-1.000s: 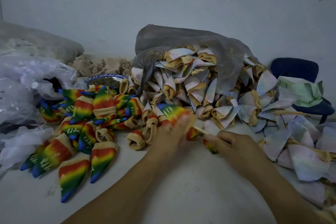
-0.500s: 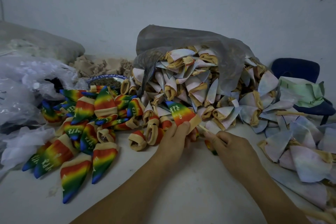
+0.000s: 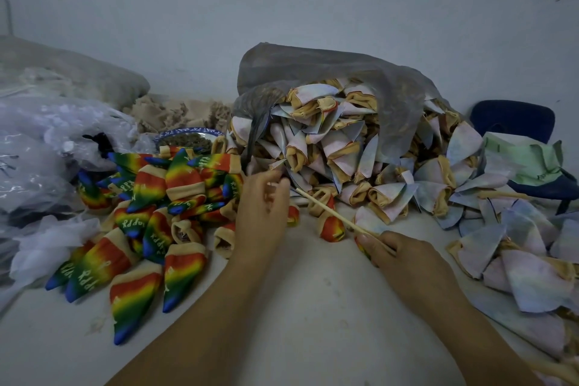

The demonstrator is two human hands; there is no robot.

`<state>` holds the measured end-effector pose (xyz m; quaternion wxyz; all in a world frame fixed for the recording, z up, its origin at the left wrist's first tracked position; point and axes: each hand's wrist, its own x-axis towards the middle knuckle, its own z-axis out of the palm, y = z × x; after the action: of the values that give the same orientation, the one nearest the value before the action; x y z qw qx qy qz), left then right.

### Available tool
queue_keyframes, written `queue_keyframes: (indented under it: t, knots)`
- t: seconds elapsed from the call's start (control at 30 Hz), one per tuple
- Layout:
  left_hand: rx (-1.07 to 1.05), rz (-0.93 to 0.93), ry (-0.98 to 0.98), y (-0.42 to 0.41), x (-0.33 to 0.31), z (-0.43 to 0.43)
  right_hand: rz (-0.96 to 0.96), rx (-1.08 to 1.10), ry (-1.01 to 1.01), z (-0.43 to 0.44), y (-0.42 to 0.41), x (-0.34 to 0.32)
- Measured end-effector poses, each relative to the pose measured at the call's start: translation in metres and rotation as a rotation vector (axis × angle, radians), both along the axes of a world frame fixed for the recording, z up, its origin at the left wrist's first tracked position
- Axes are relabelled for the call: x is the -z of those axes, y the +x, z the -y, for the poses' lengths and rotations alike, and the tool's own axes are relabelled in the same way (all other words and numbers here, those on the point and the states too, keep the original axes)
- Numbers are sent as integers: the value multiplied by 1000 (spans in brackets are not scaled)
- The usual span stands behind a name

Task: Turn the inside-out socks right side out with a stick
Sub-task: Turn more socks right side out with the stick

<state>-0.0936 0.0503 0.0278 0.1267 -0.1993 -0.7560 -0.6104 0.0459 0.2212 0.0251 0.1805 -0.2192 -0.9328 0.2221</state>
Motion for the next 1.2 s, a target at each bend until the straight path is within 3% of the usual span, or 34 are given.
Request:
queue_keyframes:
  t: [0.1, 0.2, 0.27, 0.43, 0.53, 0.63, 0.7, 0.8, 0.87, 1.03, 1.2]
  knots:
    - [-53, -237, -521, 2, 6, 1, -6, 22, -11, -2, 0, 1]
    - [30, -197, -1055, 4, 9, 2, -14, 31, -16, -3, -2, 2]
    - [86, -168, -1146, 6, 12, 3, -9, 37, -9, -2, -3, 2]
    - [115, -116, -1103, 6, 12, 3, -12, 44, 2, -2, -3, 2]
    - [81, -181, -920, 4, 10, 1, -20, 48, -2, -1, -2, 0]
    - [127, -152, -412, 7, 5, -4, -38, 52, 6, 0, -2, -2]
    - [196, 122, 79, 13, 2, -8, -59, 24, 7, 1, -1, -4]
    - [275, 628, 607, 13, 1, -9, -58, -46, 31, 3, -1, -4]
    - [336, 834, 920, 9, 2, -8, -31, -86, 31, 5, 0, -3]
    - [402, 910, 1058, 1, 2, -4, -30, -142, -37, 7, 3, -6]
    - [385, 890, 1061, -3, 4, -1, -10, -121, -9, 1, 5, -6]
